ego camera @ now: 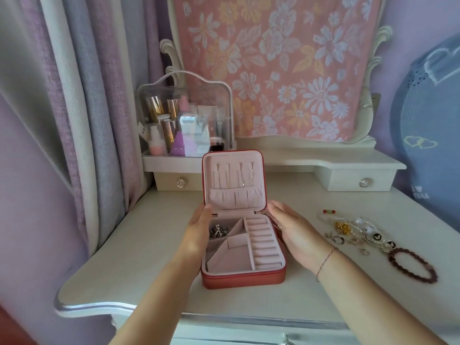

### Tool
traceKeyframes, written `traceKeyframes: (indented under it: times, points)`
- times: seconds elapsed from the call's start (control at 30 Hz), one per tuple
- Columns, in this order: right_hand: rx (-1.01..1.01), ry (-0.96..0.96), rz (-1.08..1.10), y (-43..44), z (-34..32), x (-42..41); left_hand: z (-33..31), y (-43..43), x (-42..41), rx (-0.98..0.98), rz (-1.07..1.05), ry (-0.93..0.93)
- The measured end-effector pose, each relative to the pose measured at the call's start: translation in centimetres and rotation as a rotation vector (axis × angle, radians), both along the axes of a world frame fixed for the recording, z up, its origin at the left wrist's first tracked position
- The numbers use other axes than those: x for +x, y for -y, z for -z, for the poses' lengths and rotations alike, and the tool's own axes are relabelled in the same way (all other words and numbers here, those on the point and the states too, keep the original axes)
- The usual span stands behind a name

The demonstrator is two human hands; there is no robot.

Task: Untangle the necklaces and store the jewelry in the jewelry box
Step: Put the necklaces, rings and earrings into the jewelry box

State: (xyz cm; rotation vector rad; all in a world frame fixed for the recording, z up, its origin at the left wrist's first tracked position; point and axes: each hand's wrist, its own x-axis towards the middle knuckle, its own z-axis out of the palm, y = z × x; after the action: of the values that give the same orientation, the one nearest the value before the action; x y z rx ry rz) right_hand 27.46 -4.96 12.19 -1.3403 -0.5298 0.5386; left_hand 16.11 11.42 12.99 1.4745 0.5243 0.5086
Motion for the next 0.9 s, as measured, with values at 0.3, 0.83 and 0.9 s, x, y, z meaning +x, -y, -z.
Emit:
traceKeyframes:
  times: [0.3,0.83,0.9]
  points:
    - [-0.036,-0.01,0.064,3.0,0.2,-0.7,1.4,1.8,0.9,-0.012,0.095,0.002]
    - [-0.668,0.558,0.66,18.5,-1.6,1.6,0.9,3.9,0.8,-0.083,0.25,0.159]
    - [-0.773,0.526,0.725,20.2,-0.5,1.9,1.0,3.9,0.8,-0.082,0.264,0.161]
